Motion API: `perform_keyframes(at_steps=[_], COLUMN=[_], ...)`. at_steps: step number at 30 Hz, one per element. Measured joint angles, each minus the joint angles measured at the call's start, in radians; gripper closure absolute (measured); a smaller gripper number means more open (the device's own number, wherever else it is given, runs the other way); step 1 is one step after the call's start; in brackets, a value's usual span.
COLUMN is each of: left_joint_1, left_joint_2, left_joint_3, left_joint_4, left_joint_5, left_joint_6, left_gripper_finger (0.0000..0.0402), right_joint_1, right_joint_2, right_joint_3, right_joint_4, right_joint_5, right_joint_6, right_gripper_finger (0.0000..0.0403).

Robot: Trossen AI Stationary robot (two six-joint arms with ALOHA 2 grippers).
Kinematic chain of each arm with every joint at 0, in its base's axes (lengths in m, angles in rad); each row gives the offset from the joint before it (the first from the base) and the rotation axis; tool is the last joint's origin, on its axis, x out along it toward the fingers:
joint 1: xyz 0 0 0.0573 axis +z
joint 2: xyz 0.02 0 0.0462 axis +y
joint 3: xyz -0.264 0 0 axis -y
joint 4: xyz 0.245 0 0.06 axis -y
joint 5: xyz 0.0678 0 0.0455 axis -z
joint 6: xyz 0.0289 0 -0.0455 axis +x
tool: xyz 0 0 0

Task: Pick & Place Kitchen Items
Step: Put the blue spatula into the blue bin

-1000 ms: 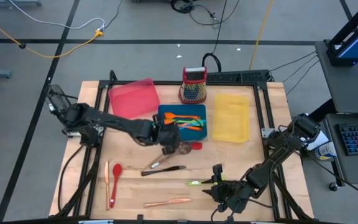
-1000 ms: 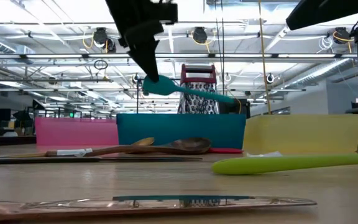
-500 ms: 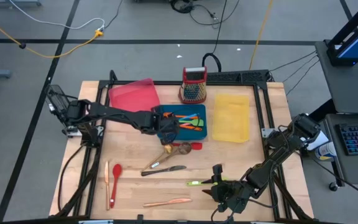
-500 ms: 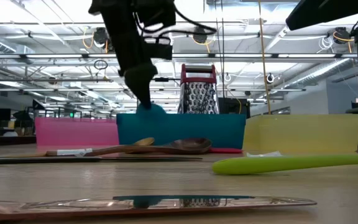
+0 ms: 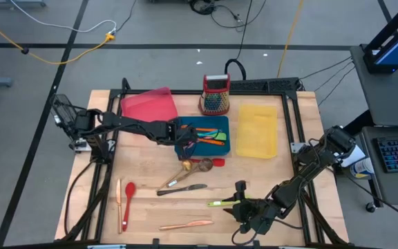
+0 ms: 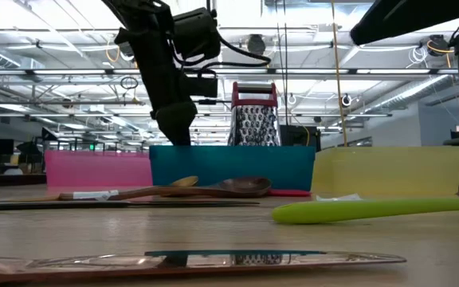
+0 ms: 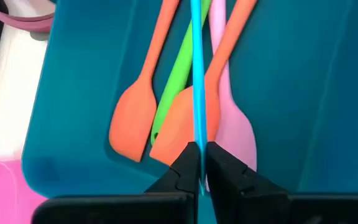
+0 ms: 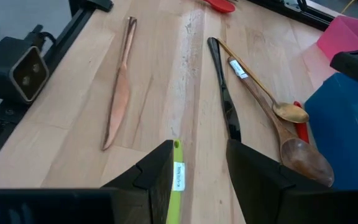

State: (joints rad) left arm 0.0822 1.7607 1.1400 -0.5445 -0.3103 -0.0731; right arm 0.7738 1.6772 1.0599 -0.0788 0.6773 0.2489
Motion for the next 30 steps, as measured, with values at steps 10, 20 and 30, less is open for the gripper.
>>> perform_keyframes(at_steps=[10,20,30], left_joint_1=[0.009,0.009,-0.012], left_joint_2=[0.000,0.000,0.000], left_joint_3=[0.000,0.000,0.011], left_joint_4=[0.024,0.024,0.023], left_joint_5=[-0.001,-0.005,-0.005], left_joint_6=[-0.007,-0.032,-0.112], left_gripper_finger=[0.0344,0.0311,0.0293], right_joint_1=[-0.042,-0.056,-0.059], right_joint_2=[0.000,0.000,0.000], right_joint_3=[0.000,0.000,0.000], right_joint_4=[-0.002,-0.003,-0.004], right_joint_5=[-0.001,-0.002,-0.080], right_joint_6=[0.000,-0.004,-0.003], right_gripper_finger=[0.0261,0.0248,0.0195])
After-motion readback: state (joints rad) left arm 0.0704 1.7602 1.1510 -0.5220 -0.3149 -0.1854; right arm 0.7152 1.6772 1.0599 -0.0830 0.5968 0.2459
